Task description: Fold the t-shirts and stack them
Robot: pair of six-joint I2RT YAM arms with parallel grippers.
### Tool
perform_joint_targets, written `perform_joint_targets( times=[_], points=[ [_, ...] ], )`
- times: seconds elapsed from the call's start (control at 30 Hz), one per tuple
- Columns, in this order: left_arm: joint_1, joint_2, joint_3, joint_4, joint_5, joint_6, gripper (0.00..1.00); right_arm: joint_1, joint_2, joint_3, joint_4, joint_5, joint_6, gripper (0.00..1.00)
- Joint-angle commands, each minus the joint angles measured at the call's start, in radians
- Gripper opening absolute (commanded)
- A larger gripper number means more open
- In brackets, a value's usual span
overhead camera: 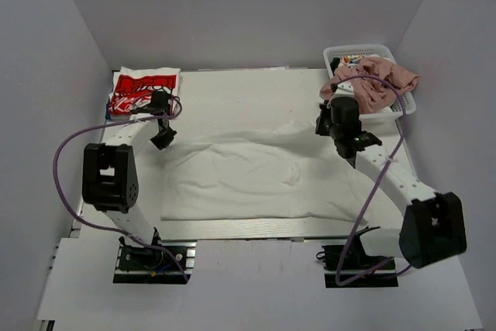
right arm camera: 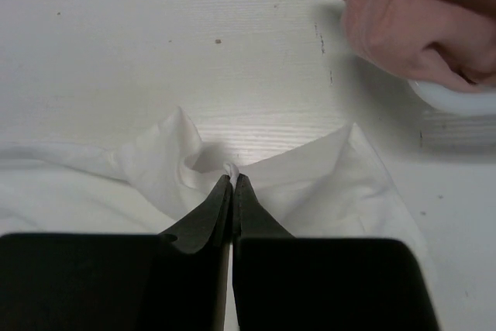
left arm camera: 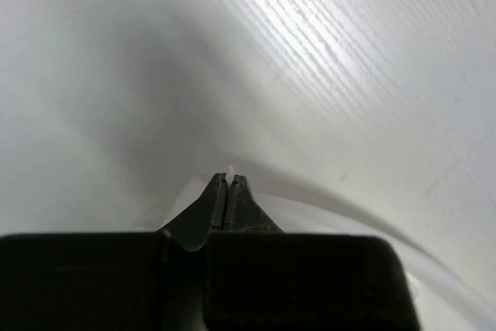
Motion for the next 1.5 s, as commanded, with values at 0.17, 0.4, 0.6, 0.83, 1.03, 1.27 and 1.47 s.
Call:
perform_joint_targets(
  times=[0.17, 0.4, 0.6, 0.83, 1.03, 1.27, 1.47],
  points=[
    [-0.021, -0.33, -0.197, 0.068, 0.028, 0.02, 0.0, 0.021, -0.311, -0.17, -0.196, 0.078, 0.047, 0.0],
    [-0.031, -0.427, -0.334, 0.065, 0.081, 0.021, 0.0, 0.03, -0.503, -0.263, -0.372, 0.119, 0.116, 0.0],
    [-0.031, -0.505, -0.438, 0.043, 0.102, -0.032, 0.0, 0.029, -0.583, -0.339, -0.468, 0.171, 0.271, 0.0],
    [-0.031, -0.524, -0.449, -0.098, 0.068, -0.115, 0.37, 0.029, -0.653, -0.441, -0.586, 0.073, 0.489, 0.15],
    [-0.031, -0.563, -0.38, -0.199, 0.026, -0.138, 0.75, 0.027, -0.794, -0.501, -0.632, -0.046, 0.549, 0.1],
    [-0.031, -0.594, -0.326, -0.156, 0.087, -0.097, 0.8, 0.029, -0.782, -0.471, -0.619, -0.028, 0.525, 0.73],
    [-0.05, -0.527, -0.317, -0.006, 0.242, -0.02, 0.8, 0.027, -0.746, -0.389, -0.545, 0.021, 0.445, 0.9]
  ],
)
